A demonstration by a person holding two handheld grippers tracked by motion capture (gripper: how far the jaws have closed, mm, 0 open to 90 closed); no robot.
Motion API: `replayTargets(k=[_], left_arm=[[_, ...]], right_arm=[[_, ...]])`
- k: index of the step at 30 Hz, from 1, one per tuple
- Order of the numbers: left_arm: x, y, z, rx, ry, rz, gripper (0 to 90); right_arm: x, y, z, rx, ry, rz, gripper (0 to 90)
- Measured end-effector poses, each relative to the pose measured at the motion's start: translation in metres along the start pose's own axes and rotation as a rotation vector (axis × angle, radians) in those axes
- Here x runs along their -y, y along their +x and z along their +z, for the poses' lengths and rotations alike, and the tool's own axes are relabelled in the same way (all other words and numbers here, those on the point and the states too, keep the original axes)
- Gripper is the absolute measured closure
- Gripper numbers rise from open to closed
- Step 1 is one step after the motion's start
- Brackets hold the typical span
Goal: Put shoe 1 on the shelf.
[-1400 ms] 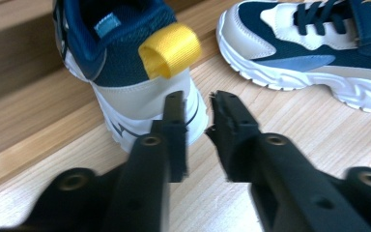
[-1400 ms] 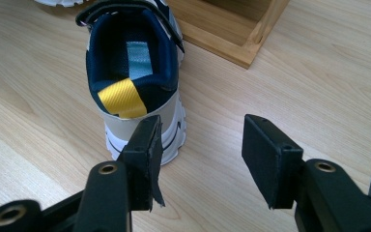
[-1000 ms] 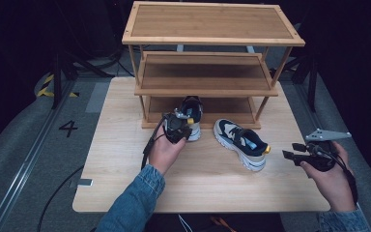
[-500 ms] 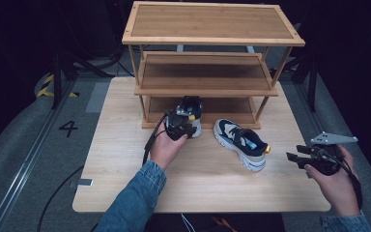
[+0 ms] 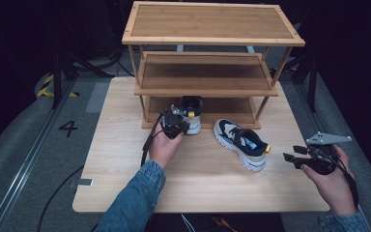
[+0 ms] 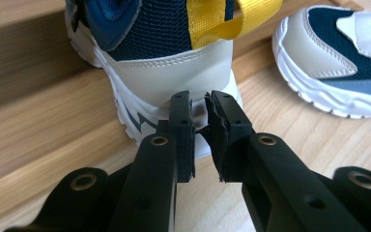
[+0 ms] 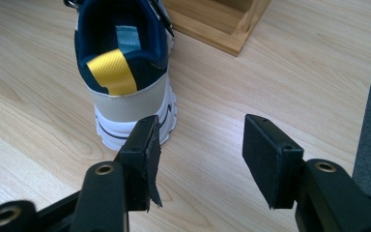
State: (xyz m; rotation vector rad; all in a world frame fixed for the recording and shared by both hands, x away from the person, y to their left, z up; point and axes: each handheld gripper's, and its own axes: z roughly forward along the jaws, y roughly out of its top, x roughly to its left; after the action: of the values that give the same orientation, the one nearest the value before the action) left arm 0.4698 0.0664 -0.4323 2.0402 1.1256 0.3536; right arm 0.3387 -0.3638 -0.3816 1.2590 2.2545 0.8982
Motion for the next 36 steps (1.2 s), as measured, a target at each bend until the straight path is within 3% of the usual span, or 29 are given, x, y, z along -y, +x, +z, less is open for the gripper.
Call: replayTargets(k=[9,10,15,19,22,26,30,36], left_arm=[[-0.009,0.004,0.018,0.013,-0.027,-0.018,74.1],[-0.01,0.006,0.019,0.005,-0.018,-0.001,73.8],[-0.012,0.012,0.027,0.019,-0.041,-0.002,69.1],[-0.012,0.009,0.026,0.043,-0.032,0.011,62.3],[-0.014,0.003,0.015,0.05,-0.018,0.011,61.0],[-0.016,-0.004,-0.005,0.015,0.016,0.037,53.2],[-0.018,-0.013,-0.031,-0.019,0.058,0.046,45.9],[-0.014,-0.019,-0.056,-0.025,0.099,0.086,36.0]], right_arm=[[0.011,-0.002,-0.007,0.021,0.007,0.016,48.9],[0.012,-0.002,-0.008,0.023,0.005,0.023,48.9],[0.016,-0.003,-0.01,0.031,0.008,0.029,48.9],[0.017,-0.002,-0.009,0.032,0.014,0.033,48.9],[0.014,-0.003,-0.008,0.027,0.009,0.028,48.9],[0.009,-0.003,-0.004,0.02,0.005,0.018,49.7],[0.004,-0.001,0.004,-0.005,0.018,0.02,59.0],[-0.003,0.004,0.016,-0.043,0.045,0.008,70.6]])
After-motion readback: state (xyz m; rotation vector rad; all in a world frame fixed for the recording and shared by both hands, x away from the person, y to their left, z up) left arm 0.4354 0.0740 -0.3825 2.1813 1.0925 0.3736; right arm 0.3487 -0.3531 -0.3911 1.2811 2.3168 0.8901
